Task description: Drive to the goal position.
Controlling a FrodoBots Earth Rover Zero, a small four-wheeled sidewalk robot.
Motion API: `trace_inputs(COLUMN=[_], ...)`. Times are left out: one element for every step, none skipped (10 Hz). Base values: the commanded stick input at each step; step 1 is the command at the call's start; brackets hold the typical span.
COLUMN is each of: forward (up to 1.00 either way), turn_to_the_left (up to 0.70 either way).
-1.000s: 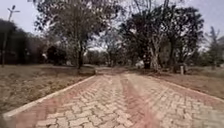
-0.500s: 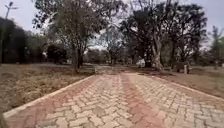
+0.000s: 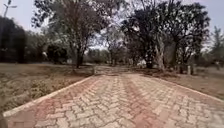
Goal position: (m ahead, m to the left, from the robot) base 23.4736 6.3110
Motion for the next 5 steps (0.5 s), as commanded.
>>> trace_inputs(forward=[0.70,0.70,0.70,0.70,0.70], turn_to_the_left=[0.00,0.00,0.00,0.00,0.00])
